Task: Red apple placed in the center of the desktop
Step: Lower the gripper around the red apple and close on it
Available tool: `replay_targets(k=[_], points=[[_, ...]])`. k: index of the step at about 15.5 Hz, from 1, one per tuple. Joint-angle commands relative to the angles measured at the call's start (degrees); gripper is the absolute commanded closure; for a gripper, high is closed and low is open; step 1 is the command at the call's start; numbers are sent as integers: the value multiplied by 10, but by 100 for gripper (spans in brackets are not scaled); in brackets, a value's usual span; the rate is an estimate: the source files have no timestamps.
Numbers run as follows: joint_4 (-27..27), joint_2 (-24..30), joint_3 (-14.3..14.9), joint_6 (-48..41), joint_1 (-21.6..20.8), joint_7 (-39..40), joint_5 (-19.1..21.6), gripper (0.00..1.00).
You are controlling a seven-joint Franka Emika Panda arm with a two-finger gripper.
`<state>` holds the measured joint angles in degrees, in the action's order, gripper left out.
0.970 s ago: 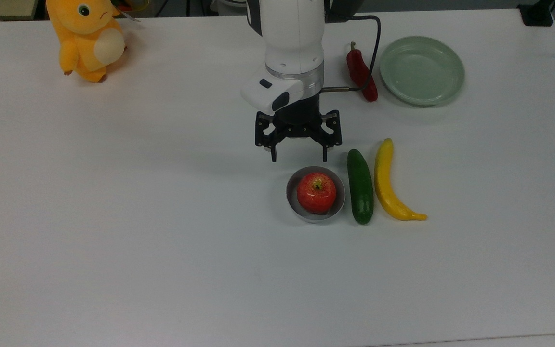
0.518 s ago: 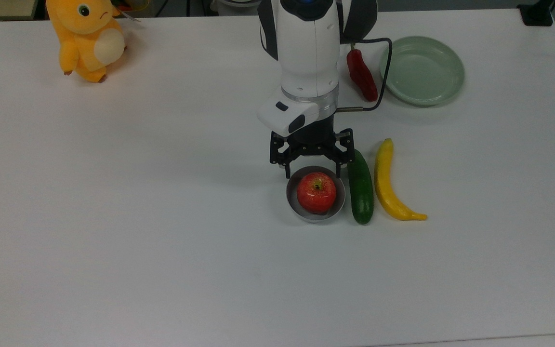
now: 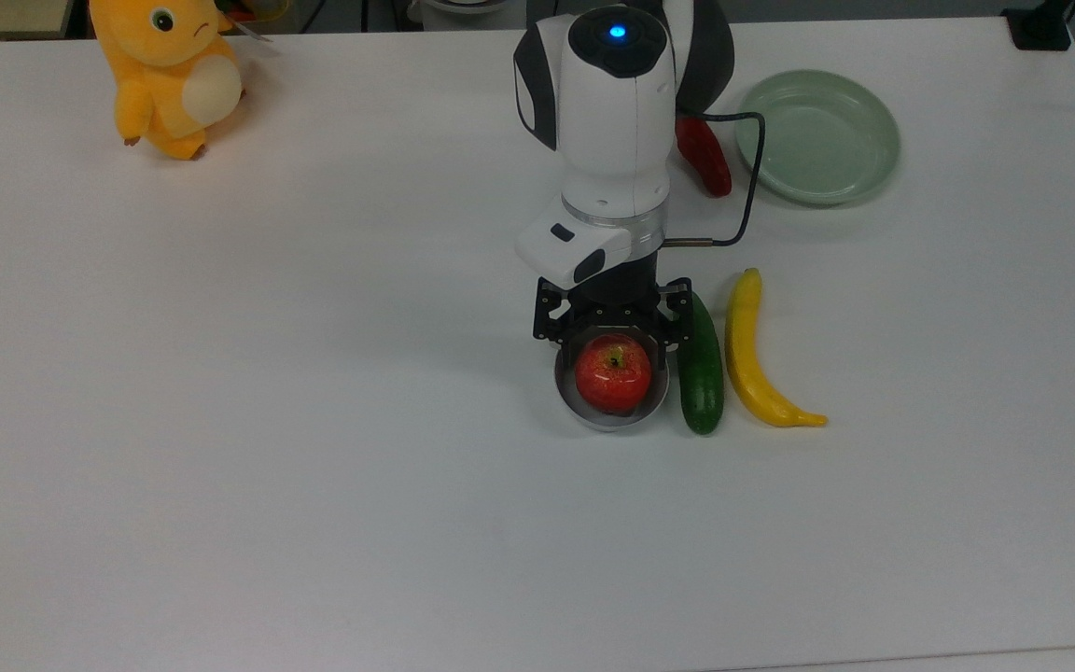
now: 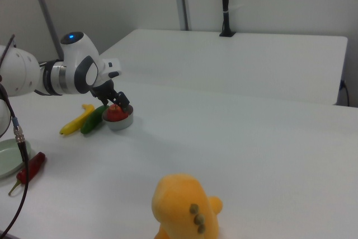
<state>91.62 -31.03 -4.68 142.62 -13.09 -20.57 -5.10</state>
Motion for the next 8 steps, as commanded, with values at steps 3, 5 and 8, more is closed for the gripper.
replay_targets(k=[3,5,8], points=[[-13,-12,2,6,-4,-17,-25,0],[-13,-13,2,6,-4,-17,-26,0],[-12,-14,2,6,-4,-17,-29,0]])
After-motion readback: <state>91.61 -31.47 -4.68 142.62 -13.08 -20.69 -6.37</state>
